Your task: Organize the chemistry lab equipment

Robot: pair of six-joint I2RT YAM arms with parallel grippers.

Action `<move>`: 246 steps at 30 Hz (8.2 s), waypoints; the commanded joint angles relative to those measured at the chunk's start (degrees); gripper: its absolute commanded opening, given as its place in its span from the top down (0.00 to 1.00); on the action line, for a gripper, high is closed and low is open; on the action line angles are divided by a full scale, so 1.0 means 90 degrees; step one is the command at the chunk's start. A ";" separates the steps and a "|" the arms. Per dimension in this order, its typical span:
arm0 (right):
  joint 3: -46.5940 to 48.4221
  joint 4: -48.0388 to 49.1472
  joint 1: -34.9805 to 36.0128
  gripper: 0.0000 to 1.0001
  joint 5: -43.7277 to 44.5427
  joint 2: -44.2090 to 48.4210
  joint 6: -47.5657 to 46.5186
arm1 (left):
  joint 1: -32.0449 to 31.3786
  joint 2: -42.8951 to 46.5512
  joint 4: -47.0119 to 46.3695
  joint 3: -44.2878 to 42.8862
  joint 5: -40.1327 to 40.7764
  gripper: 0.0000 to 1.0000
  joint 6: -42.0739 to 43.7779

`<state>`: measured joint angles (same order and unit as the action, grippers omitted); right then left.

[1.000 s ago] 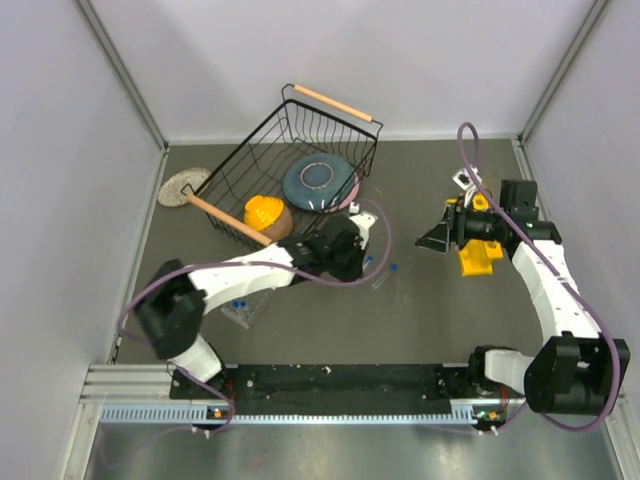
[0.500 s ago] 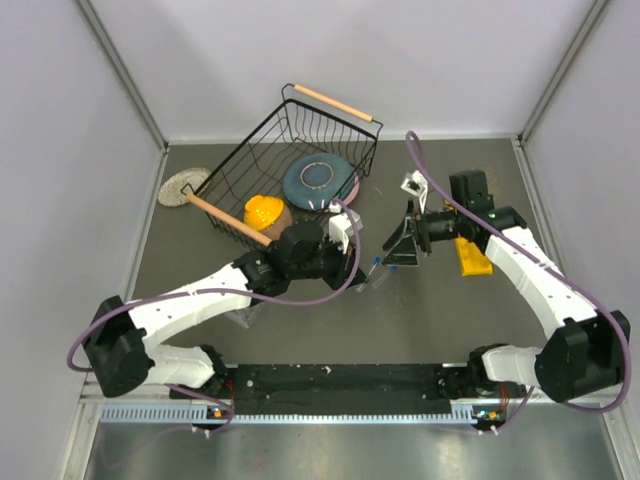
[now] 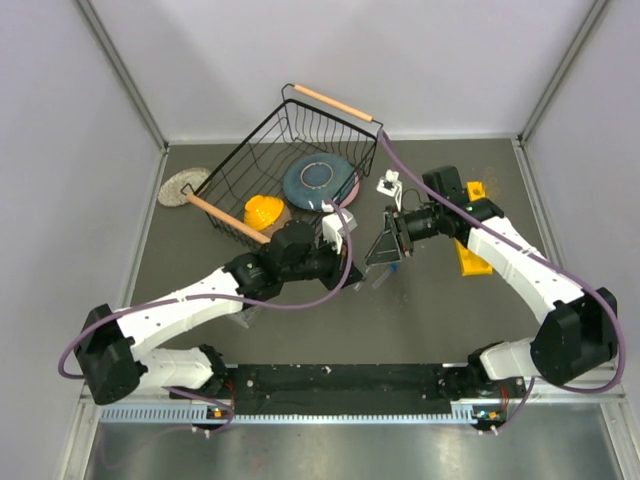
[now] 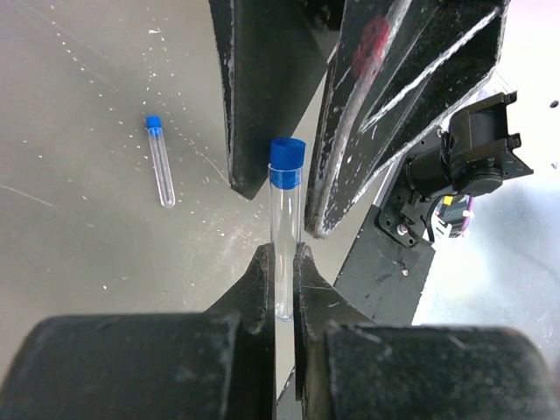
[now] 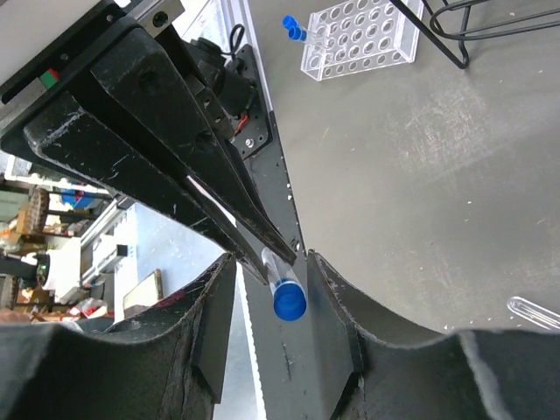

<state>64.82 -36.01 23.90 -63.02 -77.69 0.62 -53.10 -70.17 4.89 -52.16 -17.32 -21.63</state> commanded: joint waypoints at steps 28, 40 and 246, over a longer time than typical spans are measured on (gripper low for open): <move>0.0875 -0.0414 0.2388 0.97 0.2343 0.0029 -0.3943 | 0.2116 0.3549 0.4179 -0.0881 0.2569 0.02 0.0010; 0.2406 0.1120 0.4854 0.96 0.3672 -0.2098 -0.4581 | 0.2638 0.3207 0.5619 -0.2007 0.5399 0.01 0.0060; -0.0572 -0.0413 0.0379 0.05 -0.1426 0.1212 -0.2639 | -0.0750 0.2025 -0.0094 0.1372 0.0587 1.00 -0.0234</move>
<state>53.47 -41.08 21.96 -72.82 -62.92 -21.56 -59.83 -54.06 5.65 -40.18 -10.31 -22.85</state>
